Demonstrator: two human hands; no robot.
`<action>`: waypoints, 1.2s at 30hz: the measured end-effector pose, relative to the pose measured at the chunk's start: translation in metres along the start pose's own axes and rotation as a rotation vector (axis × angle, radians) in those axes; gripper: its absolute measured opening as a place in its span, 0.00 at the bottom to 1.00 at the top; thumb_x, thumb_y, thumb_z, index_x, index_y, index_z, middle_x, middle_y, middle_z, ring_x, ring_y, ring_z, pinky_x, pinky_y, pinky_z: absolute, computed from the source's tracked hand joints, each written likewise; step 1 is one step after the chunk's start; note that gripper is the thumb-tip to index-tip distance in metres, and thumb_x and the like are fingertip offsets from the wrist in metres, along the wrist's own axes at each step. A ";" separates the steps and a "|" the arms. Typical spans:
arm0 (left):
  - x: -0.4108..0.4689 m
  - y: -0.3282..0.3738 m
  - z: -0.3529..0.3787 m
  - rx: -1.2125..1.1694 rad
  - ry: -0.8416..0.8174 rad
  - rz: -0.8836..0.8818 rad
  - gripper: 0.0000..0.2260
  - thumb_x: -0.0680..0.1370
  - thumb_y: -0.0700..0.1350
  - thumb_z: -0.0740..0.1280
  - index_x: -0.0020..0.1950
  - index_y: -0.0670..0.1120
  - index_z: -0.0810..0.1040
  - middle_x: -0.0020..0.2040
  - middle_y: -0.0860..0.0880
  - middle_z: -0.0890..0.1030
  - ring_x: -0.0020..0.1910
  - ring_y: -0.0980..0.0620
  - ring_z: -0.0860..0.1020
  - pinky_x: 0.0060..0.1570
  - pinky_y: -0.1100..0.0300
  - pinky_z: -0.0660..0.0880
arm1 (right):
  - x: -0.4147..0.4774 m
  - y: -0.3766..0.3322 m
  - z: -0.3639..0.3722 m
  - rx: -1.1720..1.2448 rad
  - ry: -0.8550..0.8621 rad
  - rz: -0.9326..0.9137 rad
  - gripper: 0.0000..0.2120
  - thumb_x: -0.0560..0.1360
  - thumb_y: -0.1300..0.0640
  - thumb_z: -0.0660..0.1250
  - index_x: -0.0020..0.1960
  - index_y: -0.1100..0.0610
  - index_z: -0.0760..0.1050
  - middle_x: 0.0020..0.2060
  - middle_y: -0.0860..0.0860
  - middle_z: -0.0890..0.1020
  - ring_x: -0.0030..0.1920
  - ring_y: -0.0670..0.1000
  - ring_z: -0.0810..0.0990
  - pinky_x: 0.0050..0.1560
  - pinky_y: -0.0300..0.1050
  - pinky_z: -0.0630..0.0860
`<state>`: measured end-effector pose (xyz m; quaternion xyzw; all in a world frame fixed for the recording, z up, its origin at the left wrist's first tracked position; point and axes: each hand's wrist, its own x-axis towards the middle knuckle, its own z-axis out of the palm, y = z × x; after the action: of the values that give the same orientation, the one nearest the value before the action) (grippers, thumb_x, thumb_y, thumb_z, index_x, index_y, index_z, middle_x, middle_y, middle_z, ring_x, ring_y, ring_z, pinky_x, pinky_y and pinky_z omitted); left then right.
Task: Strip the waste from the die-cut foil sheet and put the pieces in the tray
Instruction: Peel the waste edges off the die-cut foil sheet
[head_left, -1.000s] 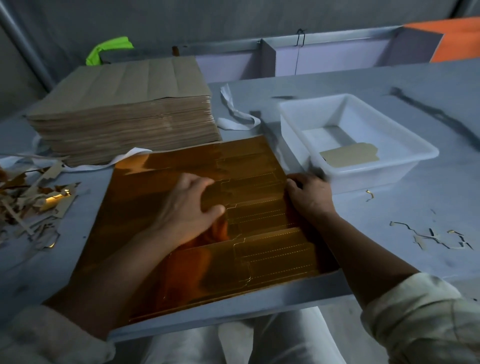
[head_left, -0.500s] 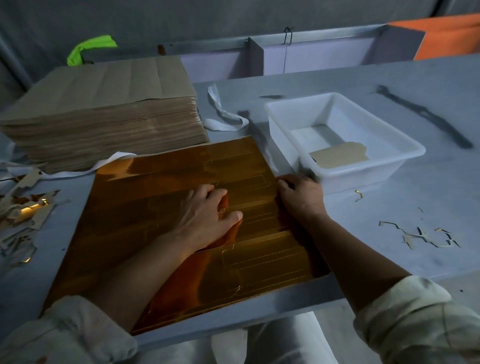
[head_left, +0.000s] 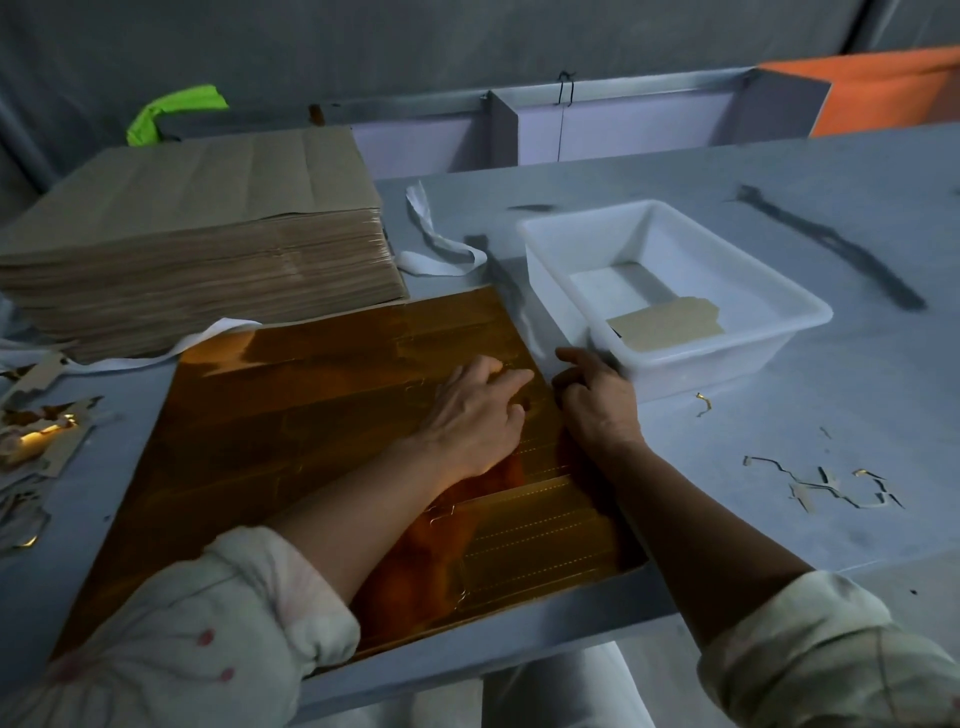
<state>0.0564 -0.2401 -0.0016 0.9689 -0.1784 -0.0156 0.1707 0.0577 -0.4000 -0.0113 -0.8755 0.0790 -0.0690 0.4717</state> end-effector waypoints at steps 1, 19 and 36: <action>0.006 0.002 0.001 0.001 -0.002 -0.001 0.22 0.83 0.50 0.57 0.77 0.59 0.60 0.74 0.49 0.60 0.71 0.48 0.61 0.69 0.50 0.62 | 0.000 0.001 0.001 0.006 0.010 -0.003 0.25 0.75 0.69 0.57 0.69 0.54 0.73 0.51 0.53 0.81 0.54 0.53 0.79 0.60 0.45 0.75; 0.034 0.007 0.002 0.078 -0.006 0.159 0.19 0.79 0.49 0.65 0.70 0.57 0.72 0.61 0.50 0.67 0.59 0.49 0.66 0.60 0.53 0.67 | 0.002 0.004 0.002 0.098 0.024 0.004 0.22 0.75 0.69 0.59 0.66 0.56 0.73 0.49 0.52 0.79 0.48 0.50 0.77 0.51 0.35 0.71; 0.035 0.008 -0.008 0.108 0.034 0.203 0.16 0.80 0.41 0.60 0.67 0.53 0.73 0.60 0.50 0.68 0.58 0.51 0.67 0.55 0.58 0.64 | 0.003 0.003 0.001 0.115 -0.002 0.003 0.22 0.75 0.69 0.57 0.66 0.55 0.74 0.53 0.55 0.81 0.52 0.54 0.81 0.53 0.46 0.79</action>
<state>0.0873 -0.2567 0.0093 0.9538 -0.2732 0.0279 0.1221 0.0608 -0.4020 -0.0142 -0.8468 0.0758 -0.0720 0.5216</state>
